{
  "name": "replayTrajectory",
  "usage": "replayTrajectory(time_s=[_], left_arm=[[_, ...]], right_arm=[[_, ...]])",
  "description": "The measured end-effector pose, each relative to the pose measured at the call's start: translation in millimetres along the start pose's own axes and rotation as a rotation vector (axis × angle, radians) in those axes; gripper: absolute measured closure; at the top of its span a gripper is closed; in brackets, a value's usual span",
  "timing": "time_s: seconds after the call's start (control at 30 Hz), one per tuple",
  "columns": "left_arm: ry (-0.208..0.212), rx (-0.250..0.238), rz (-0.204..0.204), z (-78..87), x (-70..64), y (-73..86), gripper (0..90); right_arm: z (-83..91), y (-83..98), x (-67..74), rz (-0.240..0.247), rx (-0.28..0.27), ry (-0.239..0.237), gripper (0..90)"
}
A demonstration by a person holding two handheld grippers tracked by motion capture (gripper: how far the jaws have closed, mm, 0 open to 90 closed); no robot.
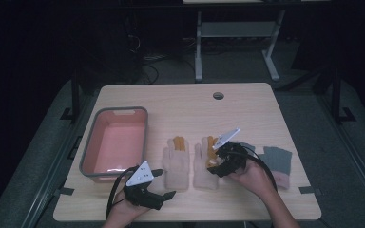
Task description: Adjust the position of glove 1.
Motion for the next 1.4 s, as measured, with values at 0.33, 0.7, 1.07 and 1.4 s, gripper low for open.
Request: replayTrajectory(time_s=[0.33,0.7,1.07,1.4], left_arm=[[-0.002,0.004,-0.001,-0.7,0.1,0.7,16.1],[-0.018,-0.005,0.009,1.5,2.4,0.3,16.2],[-0.044,-0.023,0.016,4.6,3.8,-2.0,16.1],[-0.066,-0.044,0.004,9.7,5.4,-5.4,16.1]], right_arm=[[-24.3,5.0,-6.7,-0.008,0.125,0.028,50.8],[-19.4,4.7,-3.6,0.005,0.11,0.038,61.9],[1.9,-10.7,7.6,0.057,0.077,0.029,63.1],[22.6,-37.4,19.2,0.115,0.035,0.012,63.3]])
Point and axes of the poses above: each handheld gripper's, and its own axes: z roughly backward along the jaws, y roughly out of its underside, x roughly to its left, the point moved 9 cm from there along -z, roughly forward along the jaws, and after that the axes turned 3 degrees about x, right-handed, at the moved point
